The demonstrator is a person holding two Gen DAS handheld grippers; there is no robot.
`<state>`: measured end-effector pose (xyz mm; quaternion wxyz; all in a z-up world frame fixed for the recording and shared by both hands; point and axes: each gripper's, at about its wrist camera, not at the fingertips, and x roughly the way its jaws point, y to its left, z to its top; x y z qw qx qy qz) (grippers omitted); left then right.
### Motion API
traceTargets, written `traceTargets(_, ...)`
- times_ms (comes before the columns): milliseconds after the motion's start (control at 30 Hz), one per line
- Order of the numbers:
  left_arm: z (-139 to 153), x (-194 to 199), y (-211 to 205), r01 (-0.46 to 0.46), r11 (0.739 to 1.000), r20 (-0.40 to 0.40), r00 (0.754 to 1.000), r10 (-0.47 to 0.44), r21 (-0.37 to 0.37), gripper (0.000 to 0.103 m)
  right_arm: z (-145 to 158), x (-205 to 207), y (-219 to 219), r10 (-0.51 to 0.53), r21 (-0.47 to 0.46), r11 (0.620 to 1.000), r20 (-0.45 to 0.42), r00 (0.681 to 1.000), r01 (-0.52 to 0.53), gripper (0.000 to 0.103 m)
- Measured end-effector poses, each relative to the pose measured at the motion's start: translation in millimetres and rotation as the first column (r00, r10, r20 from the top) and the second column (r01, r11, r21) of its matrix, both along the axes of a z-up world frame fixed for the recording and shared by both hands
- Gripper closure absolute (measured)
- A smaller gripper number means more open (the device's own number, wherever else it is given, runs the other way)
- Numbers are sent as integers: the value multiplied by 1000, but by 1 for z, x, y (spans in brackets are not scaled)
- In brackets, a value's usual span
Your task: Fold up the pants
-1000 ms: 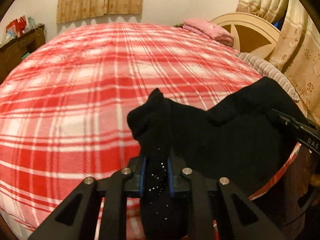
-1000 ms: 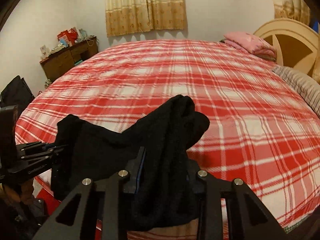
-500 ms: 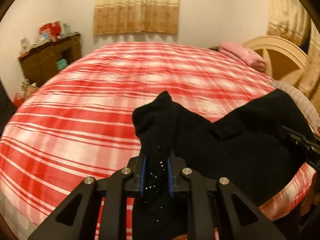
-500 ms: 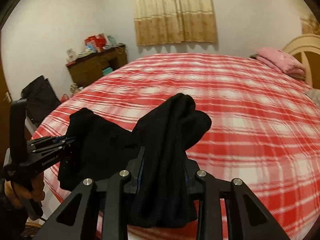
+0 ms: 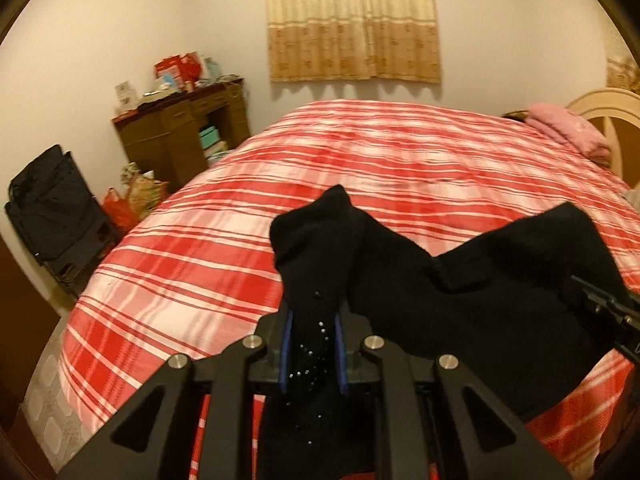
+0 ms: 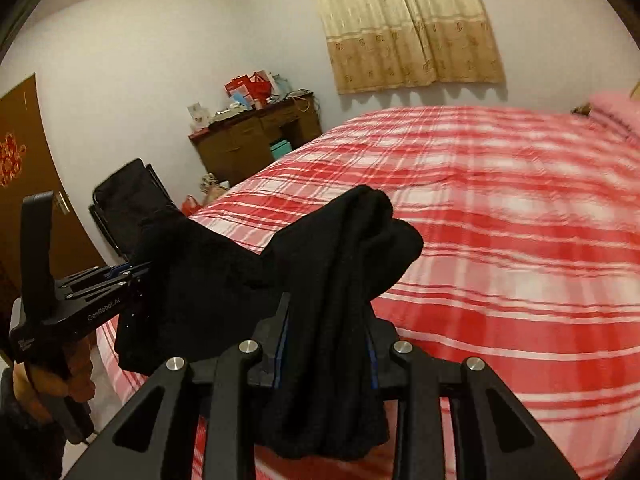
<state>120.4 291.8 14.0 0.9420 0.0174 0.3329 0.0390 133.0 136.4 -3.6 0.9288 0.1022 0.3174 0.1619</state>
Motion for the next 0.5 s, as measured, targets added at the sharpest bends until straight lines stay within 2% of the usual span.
traceTargets(167,-26,23,11,-40,997,-35,998,43,64,85,-34,26,15,-6,-14,1000,-53,999,5,72)
traceTargets(333,-49,29,10,-51,993,-56,997,58,110,82,-55,39,6,-14,-45,999,-90,996,10,72)
traceTargets(433,-59,31,12,-62,990,-71,995,71,125,73,-61,41,0,-21,-40,999,-104,994,17,63)
traceTargets(467,-62,32,13,-69,988,-73,994,79,137,70,-62,44,-4,-30,-37,999,-115,993,26,53)
traceTargets(500,-64,32,14,-73,986,-73,994,85,150,61,-64,47,-8,-50,-33,998,-135,990,46,40)
